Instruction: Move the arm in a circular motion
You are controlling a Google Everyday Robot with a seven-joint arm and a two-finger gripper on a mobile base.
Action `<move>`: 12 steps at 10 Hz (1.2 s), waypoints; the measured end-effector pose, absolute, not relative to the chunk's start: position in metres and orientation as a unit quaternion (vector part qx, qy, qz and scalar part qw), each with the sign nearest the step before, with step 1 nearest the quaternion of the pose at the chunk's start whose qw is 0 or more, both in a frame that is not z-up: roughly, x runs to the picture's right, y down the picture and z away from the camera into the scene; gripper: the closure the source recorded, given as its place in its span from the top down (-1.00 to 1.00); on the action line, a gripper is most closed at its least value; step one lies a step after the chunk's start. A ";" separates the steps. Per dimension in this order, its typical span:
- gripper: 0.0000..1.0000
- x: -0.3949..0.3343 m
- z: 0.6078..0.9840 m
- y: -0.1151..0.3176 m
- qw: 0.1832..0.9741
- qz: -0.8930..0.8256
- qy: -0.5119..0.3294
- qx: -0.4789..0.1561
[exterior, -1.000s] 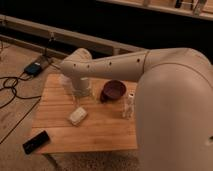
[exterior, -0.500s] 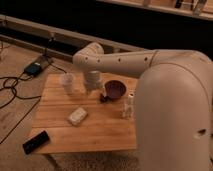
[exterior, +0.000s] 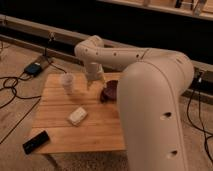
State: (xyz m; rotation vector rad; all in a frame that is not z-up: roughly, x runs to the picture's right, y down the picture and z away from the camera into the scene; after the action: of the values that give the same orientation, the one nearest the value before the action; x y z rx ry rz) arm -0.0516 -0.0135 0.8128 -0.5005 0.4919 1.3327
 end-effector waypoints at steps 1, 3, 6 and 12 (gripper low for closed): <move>0.30 -0.062 0.819 -0.022 0.733 0.602 0.219 -0.228; 0.30 -0.097 0.831 -0.034 0.746 0.586 0.208 -0.237; 0.30 -0.148 0.835 -0.031 0.768 0.554 0.193 -0.257; 0.30 -0.228 0.792 0.033 0.800 0.478 0.165 -0.323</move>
State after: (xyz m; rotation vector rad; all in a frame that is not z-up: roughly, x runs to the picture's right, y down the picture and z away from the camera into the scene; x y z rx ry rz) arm -0.2285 0.0332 0.7923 -0.6937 0.3536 1.0253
